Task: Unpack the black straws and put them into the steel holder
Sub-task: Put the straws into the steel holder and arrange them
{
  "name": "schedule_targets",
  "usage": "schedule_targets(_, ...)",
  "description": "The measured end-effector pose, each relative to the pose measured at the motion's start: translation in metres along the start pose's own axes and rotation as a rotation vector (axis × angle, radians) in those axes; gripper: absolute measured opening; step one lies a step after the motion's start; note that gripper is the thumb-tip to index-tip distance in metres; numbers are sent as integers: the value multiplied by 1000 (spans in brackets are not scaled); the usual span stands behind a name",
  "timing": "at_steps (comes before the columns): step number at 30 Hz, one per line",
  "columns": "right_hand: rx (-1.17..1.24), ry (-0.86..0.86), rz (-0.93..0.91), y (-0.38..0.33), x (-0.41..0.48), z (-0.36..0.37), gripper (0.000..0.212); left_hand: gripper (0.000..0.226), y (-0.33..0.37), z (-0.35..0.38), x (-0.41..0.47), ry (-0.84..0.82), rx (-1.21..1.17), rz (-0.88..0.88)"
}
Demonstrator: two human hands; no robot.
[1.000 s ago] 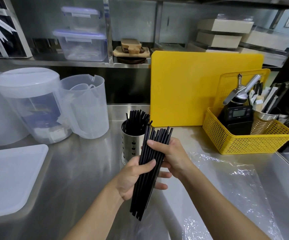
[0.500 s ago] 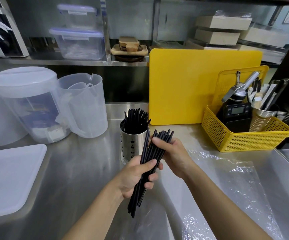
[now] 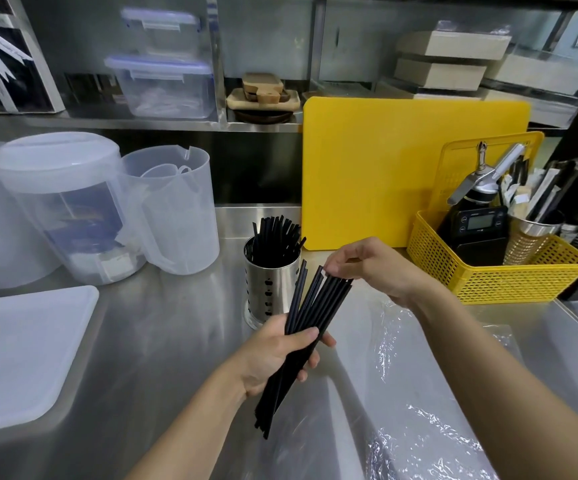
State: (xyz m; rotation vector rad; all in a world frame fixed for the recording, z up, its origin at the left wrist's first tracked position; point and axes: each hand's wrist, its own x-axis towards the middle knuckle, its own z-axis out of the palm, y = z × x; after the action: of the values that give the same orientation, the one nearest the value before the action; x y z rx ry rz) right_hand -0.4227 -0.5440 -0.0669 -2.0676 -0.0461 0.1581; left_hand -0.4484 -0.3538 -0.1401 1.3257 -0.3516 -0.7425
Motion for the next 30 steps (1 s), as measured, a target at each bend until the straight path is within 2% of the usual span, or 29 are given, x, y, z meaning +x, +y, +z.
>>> schedule_targets(4,90,106,-46,1,2,3,13,27,1,-4,-2,29,-16,-26)
schedule_targets(9,155,43,-64,3,3,6,10,39,0,-10,-4,-7,-71,-20)
schedule_targets(11,171,32,-72,2,4,6,9,37,-1,-11,-3,-4,-56,-5)
schedule_targets(17,129,-16,-100,0,4,3,7,18,-2,-13,-5,-49,-51,-17)
schedule_targets(24,112,-87,-101,0,5,4,12,19,-5,-12,-7,-99,5,-31)
schedule_targets(27,8,-144,-91,0,6,2,9,19,-6,-12,-8,-135,20,-47)
schedule_targets(30,-66,-93,-141,-4,6,0,9,19,-5,-13,-8,-141,-8,-40)
